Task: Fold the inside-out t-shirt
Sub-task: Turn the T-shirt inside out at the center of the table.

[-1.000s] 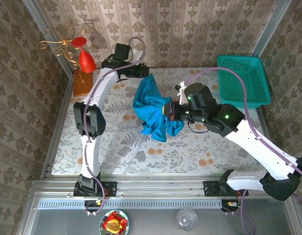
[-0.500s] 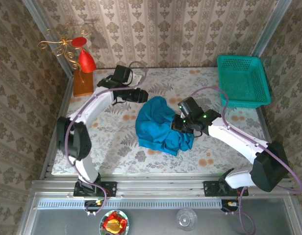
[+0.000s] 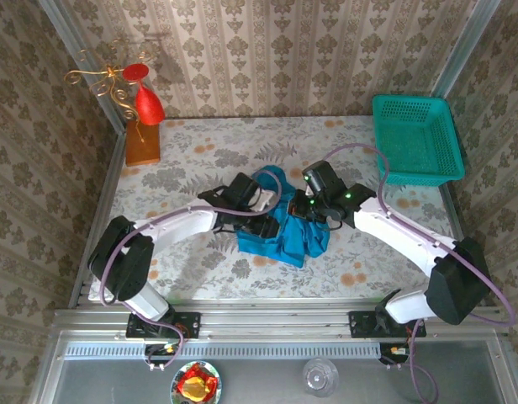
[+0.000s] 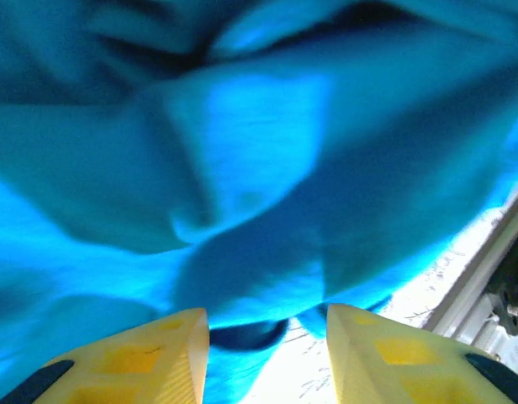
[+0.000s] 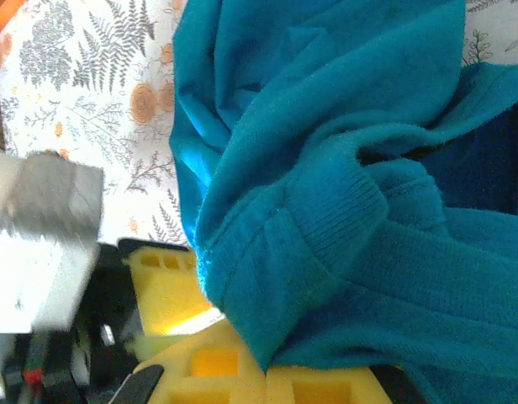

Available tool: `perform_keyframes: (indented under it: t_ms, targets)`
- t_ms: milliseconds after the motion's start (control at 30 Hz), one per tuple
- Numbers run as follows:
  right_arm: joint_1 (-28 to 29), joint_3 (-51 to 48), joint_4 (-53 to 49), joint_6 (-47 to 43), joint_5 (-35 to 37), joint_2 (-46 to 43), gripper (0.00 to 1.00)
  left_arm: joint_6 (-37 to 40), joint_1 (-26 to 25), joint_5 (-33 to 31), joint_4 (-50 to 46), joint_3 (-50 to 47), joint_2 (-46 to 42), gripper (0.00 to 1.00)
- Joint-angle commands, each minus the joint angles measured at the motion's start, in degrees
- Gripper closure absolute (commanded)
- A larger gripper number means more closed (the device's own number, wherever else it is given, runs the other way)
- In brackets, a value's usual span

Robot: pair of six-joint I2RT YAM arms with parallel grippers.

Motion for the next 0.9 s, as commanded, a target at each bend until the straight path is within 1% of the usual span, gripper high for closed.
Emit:
perform_keyframes:
  t_ms: [0,100,267,433,467,567,867]
  targets:
    - [-0.2,1.2,1.0,0.7,0.2,0.0,1.00,5.7,-3.1,0.6,5.5,0.2,1.2,0.57]
    - [-0.2,1.2,0.7,0.6,0.2,-0.2,1.00,11.1,-3.5,0.7,4.8,1.3,3.0,0.55]
    - [-0.3,1.6,0.0,0.2,0.2,-0.3,1.00,17.8,-3.7,4.7,1.0,4.5,7.2,0.55]
    - [-1.4,1.3,-0.3,0.2,0.7,-0.3,1.00,21.2,-3.8,6.7,-0.3,4.0,7.6,0.57]
    - [-1.8,1.2,-0.4,0.2,0.7,-2.1,1.00,21.6,-3.8,7.2,-0.6,3.7,7.5,0.57]
    - [-3.2,0.8,-0.6,0.1,0.7,-2.7,1.00,22.9,-3.7,8.2,-1.0,2.8,7.3,0.58]
    - [-6.6,1.2,-1.2,-0.7,-1.0,-3.5,1.00,24.6,-3.8,9.9,-2.5,1.6,7.2,0.59]
